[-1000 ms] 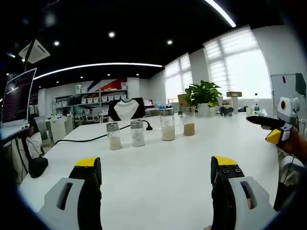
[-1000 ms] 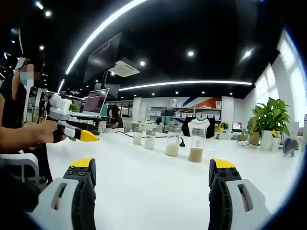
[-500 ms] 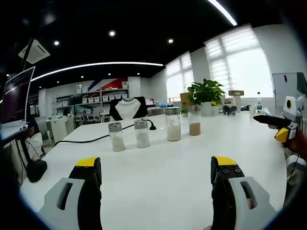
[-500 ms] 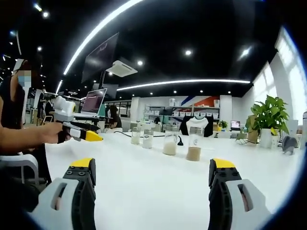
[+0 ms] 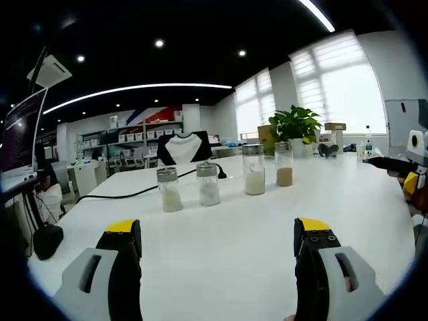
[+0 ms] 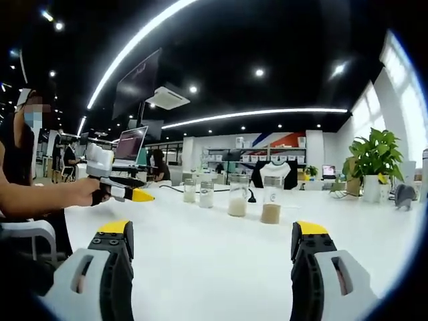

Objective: Rotate the seasoning bottle until the label or dispensing opening points toward the visible target arrow and the bottle remains upright within the marked orientation range

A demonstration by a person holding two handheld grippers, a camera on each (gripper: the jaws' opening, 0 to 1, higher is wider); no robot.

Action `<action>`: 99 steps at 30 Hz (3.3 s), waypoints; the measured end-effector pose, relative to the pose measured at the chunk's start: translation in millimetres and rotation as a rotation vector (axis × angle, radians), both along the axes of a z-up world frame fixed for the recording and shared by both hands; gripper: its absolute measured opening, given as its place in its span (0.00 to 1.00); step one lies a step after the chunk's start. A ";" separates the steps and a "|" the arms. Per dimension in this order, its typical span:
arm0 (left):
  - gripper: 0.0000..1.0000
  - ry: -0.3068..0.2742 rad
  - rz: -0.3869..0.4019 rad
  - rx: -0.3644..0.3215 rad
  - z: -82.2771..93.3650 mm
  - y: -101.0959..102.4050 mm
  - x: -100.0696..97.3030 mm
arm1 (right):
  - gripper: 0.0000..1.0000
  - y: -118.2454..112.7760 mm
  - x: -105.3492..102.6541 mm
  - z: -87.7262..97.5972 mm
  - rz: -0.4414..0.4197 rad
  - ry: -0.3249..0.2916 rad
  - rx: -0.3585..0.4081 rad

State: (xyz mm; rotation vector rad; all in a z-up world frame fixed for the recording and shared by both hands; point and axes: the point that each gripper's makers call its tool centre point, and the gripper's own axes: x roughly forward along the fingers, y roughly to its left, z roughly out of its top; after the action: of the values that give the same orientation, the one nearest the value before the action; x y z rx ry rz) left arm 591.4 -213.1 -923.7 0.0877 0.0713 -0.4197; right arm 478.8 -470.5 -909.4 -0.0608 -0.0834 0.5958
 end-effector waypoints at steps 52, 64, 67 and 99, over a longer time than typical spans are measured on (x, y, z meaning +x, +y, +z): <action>0.85 -0.048 0.087 -0.034 -0.6 10.6 126.8 | 0.94 21.8 -1.0 5.2 0.061 -0.041 -0.068; 0.86 -0.031 0.093 -0.016 -5.0 15.3 144.0 | 0.91 28.5 0.2 -0.6 0.077 -0.011 -0.048; 0.86 -0.032 0.096 -0.021 -5.4 16.7 147.0 | 0.90 29.3 1.0 -6.0 0.067 -0.038 -0.108; 0.50 -0.051 0.153 -0.047 -4.3 27.8 191.7 | 0.76 10.5 5.7 -4.6 0.060 -0.013 -0.017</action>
State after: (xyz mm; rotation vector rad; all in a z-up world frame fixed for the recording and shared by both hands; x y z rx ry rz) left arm 783.0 -185.3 -928.0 0.0466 0.0180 -0.2662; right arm 484.5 -459.9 -914.0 -0.0787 -0.0932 0.6562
